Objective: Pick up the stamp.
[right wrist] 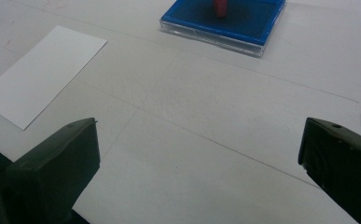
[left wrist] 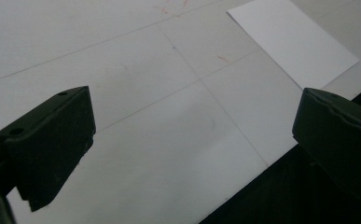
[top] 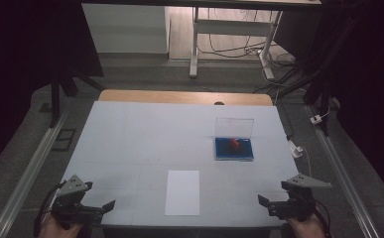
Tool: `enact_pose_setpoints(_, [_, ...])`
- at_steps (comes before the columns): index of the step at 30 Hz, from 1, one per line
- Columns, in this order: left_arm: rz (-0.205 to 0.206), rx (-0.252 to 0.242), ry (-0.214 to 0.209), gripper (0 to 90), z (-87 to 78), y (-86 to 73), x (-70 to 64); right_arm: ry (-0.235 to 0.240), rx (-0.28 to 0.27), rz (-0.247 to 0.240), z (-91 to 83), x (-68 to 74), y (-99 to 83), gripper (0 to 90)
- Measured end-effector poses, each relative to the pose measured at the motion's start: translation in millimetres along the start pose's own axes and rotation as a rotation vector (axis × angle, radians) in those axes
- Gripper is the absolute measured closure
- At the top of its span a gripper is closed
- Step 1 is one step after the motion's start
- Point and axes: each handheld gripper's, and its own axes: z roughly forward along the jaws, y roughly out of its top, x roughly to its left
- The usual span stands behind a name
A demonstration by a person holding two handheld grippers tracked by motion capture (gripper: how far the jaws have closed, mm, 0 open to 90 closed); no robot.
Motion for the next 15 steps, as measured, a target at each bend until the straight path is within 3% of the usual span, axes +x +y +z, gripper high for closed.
enact_pose_setpoints(15, [-0.018,-0.004,-0.035,0.7,1.9,1.1,4.6,0.005,0.008,-0.002,-0.2,0.7,-1.1,0.0])
